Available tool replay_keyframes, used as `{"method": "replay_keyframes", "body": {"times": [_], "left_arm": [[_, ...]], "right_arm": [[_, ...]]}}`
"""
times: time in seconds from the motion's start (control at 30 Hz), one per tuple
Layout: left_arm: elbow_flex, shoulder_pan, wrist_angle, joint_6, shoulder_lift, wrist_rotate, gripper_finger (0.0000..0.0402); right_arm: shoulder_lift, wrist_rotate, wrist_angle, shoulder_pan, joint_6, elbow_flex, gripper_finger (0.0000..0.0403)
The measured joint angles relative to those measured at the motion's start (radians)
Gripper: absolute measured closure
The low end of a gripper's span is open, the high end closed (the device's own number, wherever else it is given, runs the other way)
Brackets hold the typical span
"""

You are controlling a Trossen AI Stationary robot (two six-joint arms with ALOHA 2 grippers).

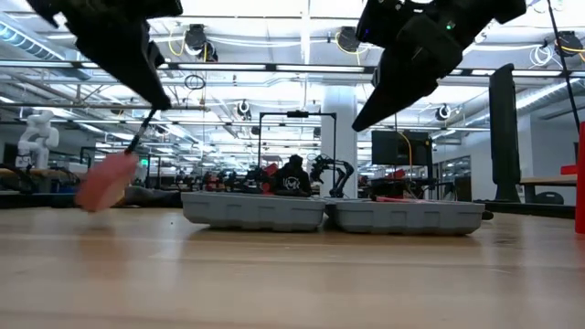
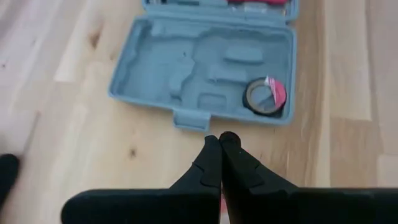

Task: Prefit tool cases
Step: Remove the red tape measure from the gray prefit tools case

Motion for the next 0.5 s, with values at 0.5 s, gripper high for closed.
{"method": "replay_keyframes", "body": {"times": [0.5], "left_arm": [[0.0,0.002,-0.017,-0.088,0.1,-0.007,0.0303]], "right_arm": [[-0.003,0.002,-0.075,0.022,0.073,0.0,0.036]]}}
